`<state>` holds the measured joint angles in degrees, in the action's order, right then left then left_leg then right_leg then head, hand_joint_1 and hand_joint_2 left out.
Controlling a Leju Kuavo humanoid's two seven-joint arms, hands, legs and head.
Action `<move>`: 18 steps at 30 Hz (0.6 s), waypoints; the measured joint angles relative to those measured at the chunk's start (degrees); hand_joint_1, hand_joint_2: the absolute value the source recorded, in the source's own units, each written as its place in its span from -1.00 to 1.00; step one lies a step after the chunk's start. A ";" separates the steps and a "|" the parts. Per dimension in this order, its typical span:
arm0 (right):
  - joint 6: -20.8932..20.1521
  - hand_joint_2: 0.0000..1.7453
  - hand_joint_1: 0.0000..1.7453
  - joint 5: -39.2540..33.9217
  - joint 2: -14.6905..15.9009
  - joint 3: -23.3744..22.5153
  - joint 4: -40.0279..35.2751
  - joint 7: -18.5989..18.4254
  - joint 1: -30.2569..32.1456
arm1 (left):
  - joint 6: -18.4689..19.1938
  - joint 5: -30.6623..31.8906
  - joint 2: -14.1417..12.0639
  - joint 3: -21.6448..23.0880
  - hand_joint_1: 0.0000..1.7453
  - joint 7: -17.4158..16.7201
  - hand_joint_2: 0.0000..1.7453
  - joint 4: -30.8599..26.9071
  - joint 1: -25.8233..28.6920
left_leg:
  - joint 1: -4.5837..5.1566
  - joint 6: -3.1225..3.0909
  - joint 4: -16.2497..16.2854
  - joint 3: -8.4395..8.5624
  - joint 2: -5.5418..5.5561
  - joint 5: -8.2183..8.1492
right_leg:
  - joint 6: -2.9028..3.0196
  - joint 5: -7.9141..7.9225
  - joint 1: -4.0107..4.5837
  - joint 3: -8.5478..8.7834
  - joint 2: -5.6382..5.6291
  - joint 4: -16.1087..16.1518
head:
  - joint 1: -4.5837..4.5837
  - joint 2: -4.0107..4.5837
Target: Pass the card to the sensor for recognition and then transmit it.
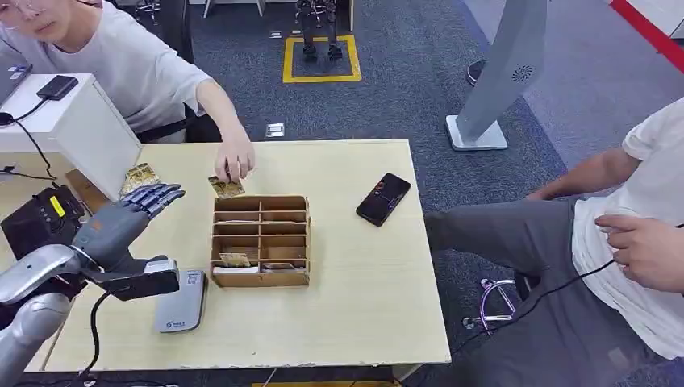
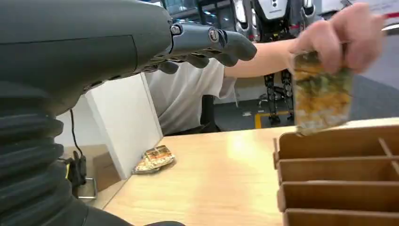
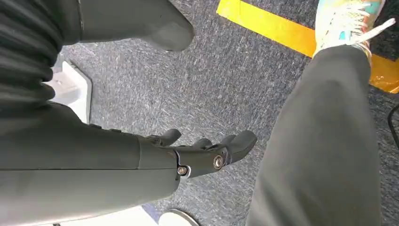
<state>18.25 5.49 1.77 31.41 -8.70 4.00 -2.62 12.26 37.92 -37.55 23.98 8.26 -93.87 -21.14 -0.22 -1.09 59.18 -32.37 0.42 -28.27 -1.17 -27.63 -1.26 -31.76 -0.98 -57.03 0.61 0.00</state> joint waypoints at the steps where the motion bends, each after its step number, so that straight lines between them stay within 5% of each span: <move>1: 0.00 1.00 -1.00 0.00 0.00 0.00 0.00 0.11 -0.01 | 0.40 -0.31 -0.63 0.11 -1.00 0.28 1.00 -0.18 -0.03 | 0.00 0.00 0.00 0.00 0.02 0.00 | 0.00 0.00 0.00 0.00 0.01 0.00 | 0.00 0.00; 10: 0.00 1.00 -1.00 0.20 0.00 0.00 0.00 0.24 -0.11 | 3.63 -5.58 -3.82 2.43 -1.00 1.86 1.00 -1.07 -0.35 | 0.01 0.00 0.00 0.00 0.01 0.00 | 0.00 0.00 -0.01 0.01 0.01 0.01 | -0.02 0.00; 18: -0.09 1.00 -1.00 0.83 0.00 0.00 -0.04 -0.31 -0.47 | 4.07 -8.24 -3.27 4.85 -1.00 1.70 1.00 -1.64 -0.81 | 0.02 0.00 0.01 0.00 0.04 0.00 | 0.00 0.00 -0.01 0.01 0.03 0.01 | 0.00 0.00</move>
<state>18.16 6.32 1.77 31.41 -8.74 3.69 -3.09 16.33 29.68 -40.83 28.83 9.97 -95.51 -21.95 -0.20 -1.09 59.19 -32.37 0.45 -28.27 -1.17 -27.63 -1.27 -31.75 -0.95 -57.02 0.61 0.00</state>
